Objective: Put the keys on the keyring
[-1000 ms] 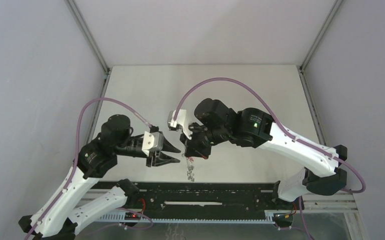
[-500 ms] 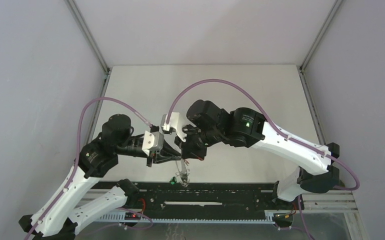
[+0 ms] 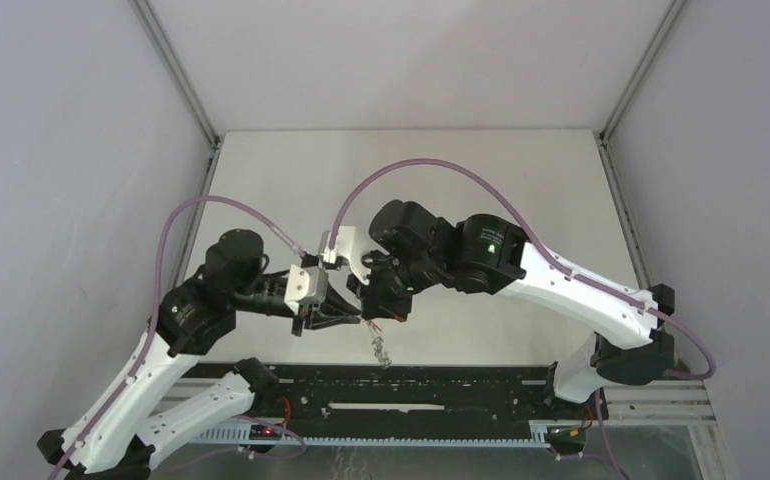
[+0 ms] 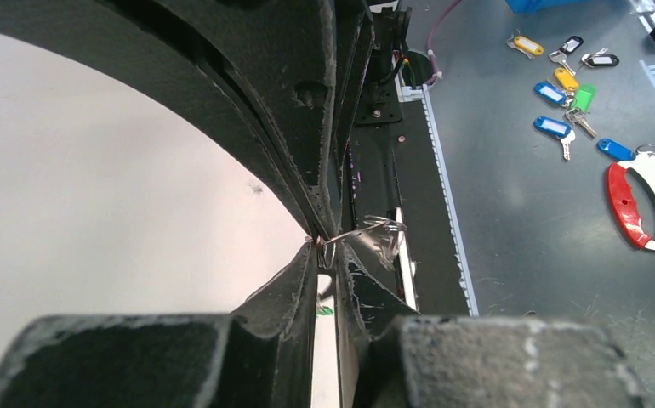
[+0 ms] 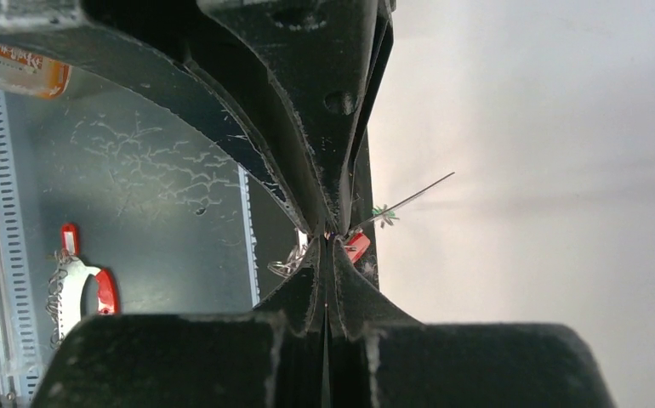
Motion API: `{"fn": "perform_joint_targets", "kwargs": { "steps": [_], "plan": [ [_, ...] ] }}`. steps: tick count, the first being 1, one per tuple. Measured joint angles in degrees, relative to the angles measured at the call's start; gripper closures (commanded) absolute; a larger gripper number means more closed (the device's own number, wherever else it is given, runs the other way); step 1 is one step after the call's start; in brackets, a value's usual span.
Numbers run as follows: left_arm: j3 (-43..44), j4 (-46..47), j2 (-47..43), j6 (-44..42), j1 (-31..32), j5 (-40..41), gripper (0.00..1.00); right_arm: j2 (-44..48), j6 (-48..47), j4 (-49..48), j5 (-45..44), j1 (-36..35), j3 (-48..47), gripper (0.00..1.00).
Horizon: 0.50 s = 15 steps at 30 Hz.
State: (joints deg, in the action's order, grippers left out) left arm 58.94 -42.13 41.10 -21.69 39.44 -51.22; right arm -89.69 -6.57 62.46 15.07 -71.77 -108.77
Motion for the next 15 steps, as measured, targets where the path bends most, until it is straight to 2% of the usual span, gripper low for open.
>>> {"fn": "perform_joint_targets", "kwargs": {
  "steps": [2,5,7,8,10,15],
  "plan": [
    [0.0,-0.1,0.0,-0.2,0.2,0.1,0.86,0.0,0.0,0.2,0.0,0.0,-0.2,1.0],
    [0.0,0.0,0.0,-0.4,0.5,0.1,0.96,-0.2,0.0,0.8,0.0,-0.2,-0.8,1.0],
    [0.0,0.1,0.0,-0.8,0.7,0.1,0.97,-0.4,0.1,1.4,0.2,-0.4,-1.4,1.0],
    [-0.1,0.3,-0.1,-0.8,0.9,0.1,0.94,-0.5,0.0,1.6,0.2,-0.5,-1.6,1.0],
    [-0.1,0.4,-0.2,-0.8,1.1,0.1,0.77,-0.5,0.0,1.8,0.3,-0.6,-1.7,1.0],
    [-0.1,0.6,-0.2,-0.8,1.6,0.0,0.76,-0.6,0.0,2.1,0.3,-0.7,-2.2,1.0]
  ]
}}
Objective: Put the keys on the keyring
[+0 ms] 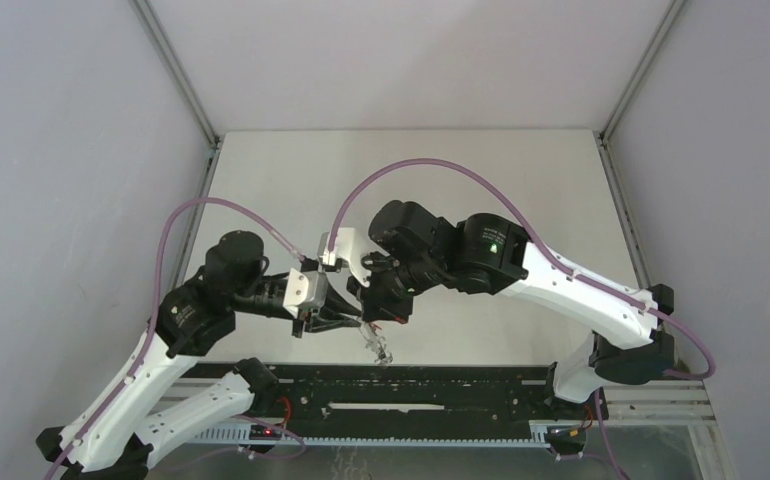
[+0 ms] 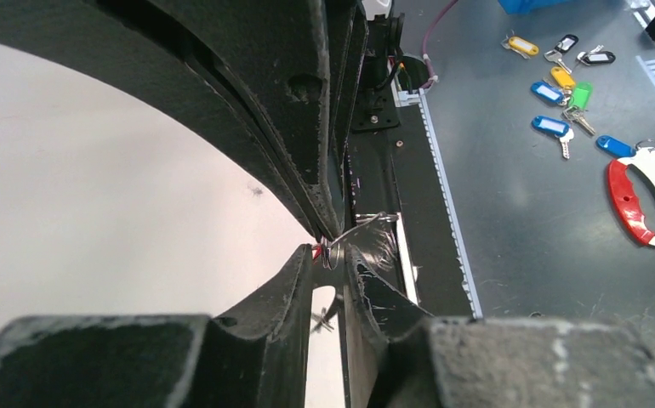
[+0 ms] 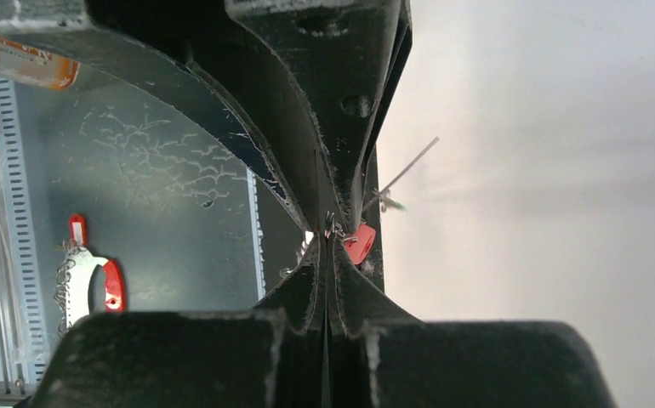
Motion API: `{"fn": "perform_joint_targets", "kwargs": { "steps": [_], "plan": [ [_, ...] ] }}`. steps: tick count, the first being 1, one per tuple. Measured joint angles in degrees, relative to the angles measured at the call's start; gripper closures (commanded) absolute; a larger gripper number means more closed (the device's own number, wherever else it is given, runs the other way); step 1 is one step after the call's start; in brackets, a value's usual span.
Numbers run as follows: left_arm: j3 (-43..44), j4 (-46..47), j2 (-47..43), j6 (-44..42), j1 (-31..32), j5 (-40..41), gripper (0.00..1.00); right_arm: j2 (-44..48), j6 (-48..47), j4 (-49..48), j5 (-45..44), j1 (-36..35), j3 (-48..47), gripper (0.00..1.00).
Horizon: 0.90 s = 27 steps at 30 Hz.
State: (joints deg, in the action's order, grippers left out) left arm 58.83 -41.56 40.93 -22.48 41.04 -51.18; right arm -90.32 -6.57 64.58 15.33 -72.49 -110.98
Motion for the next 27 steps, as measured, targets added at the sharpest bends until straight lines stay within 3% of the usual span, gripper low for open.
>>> {"fn": "perform_joint_targets", "kwargs": {
  "steps": [8,14,17,22,25,27],
  "plan": [
    [0.0,0.3,0.0,0.0,0.1,0.2,0.98,0.0,0.1,0.0,0.1,0.0,-0.1,1.0],
    [-0.9,1.0,-0.4,-0.1,0.1,0.4,1.0,-0.1,0.3,0.3,0.2,-0.1,-0.1,1.0],
    [-0.9,0.7,-0.6,-0.5,0.1,0.4,1.0,0.2,0.5,-0.7,0.5,-0.2,0.8,0.86],
    [-1.0,-1.2,-1.1,-1.1,0.4,0.7,1.0,4.9,3.0,-9.9,3.3,0.0,10.4,0.65],
    [-1.9,0.7,-2.1,-0.4,0.6,0.5,1.0,10.0,5.5,-17.1,5.4,1.0,17.6,0.38],
    [-2.7,2.6,-2.9,0.6,0.6,0.3,1.0,14.9,7.3,-22.4,6.9,1.9,22.9,0.25]
  ]
}}
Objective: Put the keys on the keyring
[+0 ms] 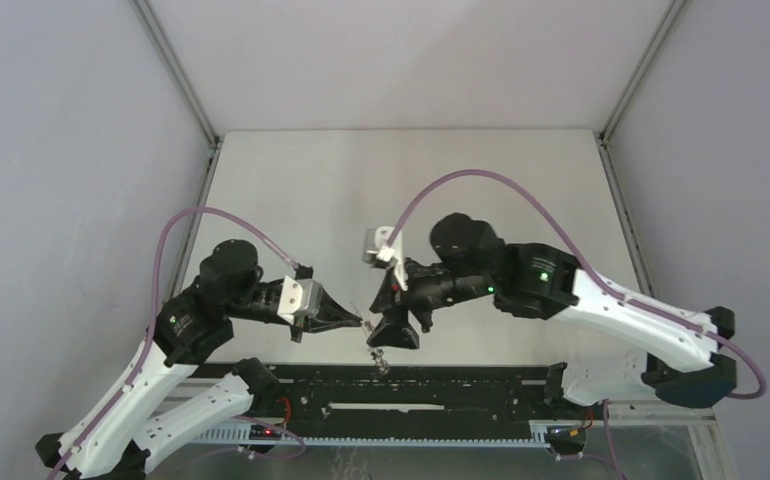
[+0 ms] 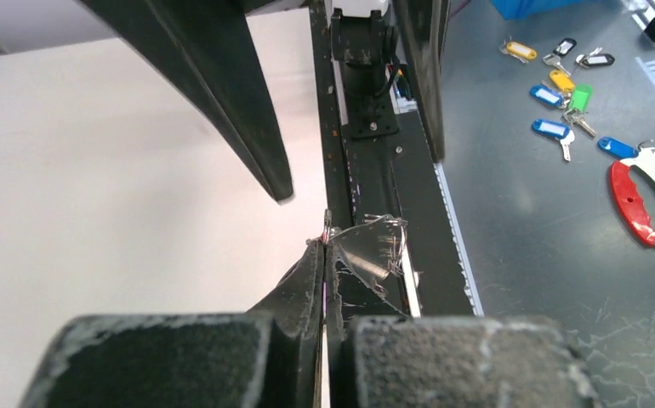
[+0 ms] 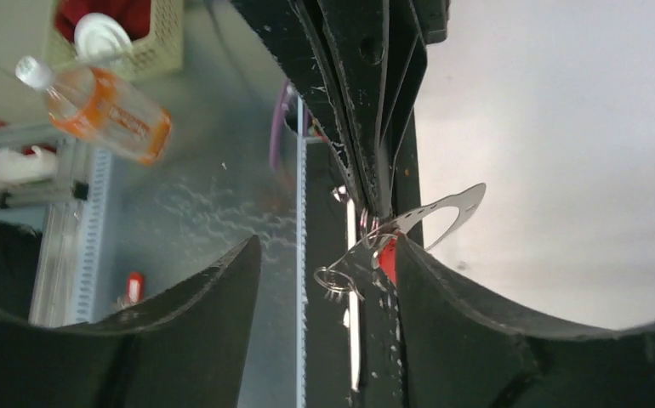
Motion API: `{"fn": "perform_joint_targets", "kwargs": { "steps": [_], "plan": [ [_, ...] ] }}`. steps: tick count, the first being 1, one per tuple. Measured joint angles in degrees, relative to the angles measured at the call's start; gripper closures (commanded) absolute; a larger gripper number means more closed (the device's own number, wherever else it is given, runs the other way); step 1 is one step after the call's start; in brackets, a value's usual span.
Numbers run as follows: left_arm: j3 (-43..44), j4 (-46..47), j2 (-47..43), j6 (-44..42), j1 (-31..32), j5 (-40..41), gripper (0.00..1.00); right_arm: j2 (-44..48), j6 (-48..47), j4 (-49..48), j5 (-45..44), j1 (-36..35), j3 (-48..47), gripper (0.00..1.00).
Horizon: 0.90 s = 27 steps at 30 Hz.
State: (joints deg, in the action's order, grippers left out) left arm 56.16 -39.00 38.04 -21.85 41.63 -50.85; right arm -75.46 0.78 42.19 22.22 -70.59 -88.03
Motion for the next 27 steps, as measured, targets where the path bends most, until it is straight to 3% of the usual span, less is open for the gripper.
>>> {"fn": "perform_joint_targets", "kwargs": {
  "steps": [3,7,16,19,27],
  "plan": [
    [-0.8,3.5,-1.0,2.8,0.0,-0.5,1.0,6.3,2.3,-6.5,1.0,1.0,5.2,0.18],
    [-1.1,10.9,-1.6,8.3,0.0,-1.9,1.0,12.5,3.7,-14.5,1.2,2.3,10.9,0.17],
    [-1.0,23.3,-1.2,16.0,0.0,-5.2,1.0,19.0,9.4,-27.0,7.7,10.9,21.4,0.36],
    [-1.0,27.5,-1.4,19.1,0.0,-4.8,1.0,19.3,10.6,-28.8,9.1,10.6,21.9,0.42],
    [-1.2,34.7,-2.2,23.6,0.0,-2.4,1.0,17.6,10.9,-29.6,8.2,5.8,22.0,0.43]
  ]
}}
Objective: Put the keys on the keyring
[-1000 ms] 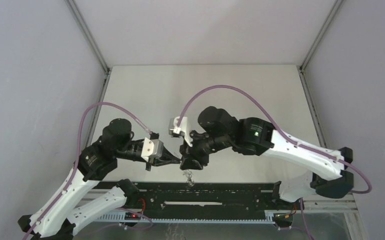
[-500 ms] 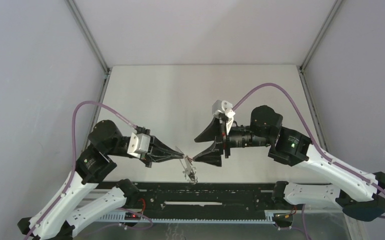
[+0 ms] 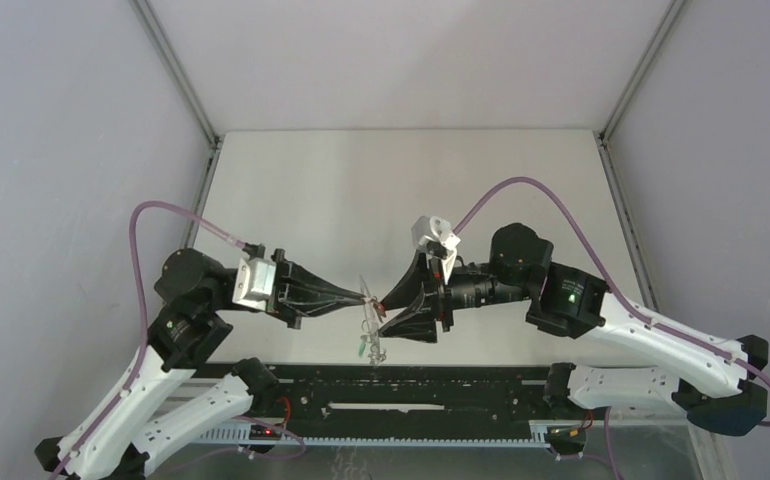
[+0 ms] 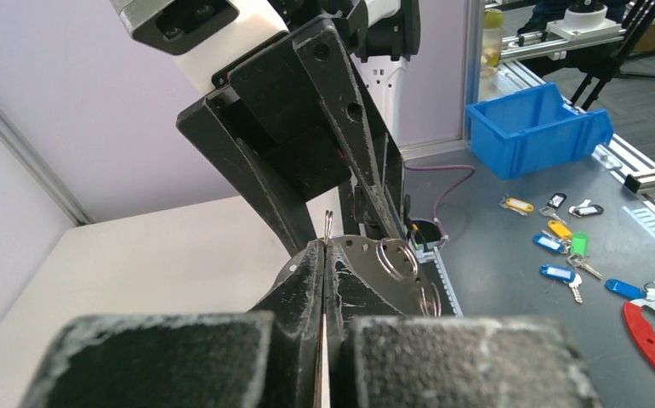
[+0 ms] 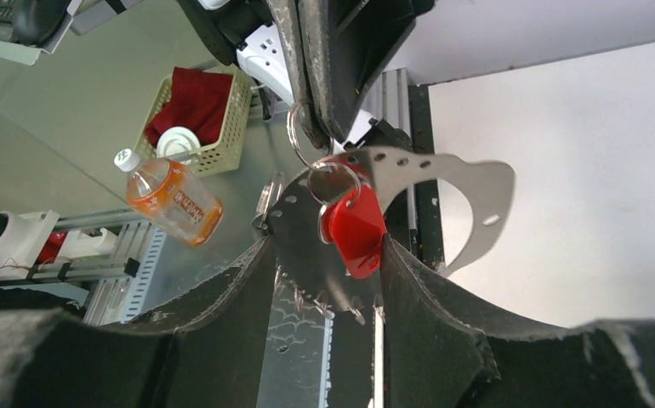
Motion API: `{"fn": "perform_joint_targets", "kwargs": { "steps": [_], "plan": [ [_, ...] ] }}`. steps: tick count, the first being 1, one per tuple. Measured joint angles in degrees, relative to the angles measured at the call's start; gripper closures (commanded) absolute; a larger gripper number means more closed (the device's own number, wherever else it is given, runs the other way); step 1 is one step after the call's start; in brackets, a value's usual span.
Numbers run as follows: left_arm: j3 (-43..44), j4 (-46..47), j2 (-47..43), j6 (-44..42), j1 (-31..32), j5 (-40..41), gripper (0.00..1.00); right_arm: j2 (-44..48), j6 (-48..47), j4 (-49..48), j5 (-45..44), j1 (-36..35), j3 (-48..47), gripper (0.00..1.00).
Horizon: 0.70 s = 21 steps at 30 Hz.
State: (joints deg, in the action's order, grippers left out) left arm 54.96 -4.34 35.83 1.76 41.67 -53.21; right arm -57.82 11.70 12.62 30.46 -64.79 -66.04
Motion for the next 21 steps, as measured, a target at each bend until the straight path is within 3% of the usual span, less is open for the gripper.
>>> {"fn": "perform_joint_targets", "kwargs": {
  "steps": [17,21],
  "plan": [
    [-2.8,3.4,-1.0,1.5,0.0,0.5,1.0,-4.1,2.6,-7.4,0.2,-1.5,0.2,0.5],
    [-3.7,5.4,-1.2,2.5,0.0,0.5,1.0,-5.2,3.3,-9.5,1.2,-1.5,0.3,0.58]
  ]
}}
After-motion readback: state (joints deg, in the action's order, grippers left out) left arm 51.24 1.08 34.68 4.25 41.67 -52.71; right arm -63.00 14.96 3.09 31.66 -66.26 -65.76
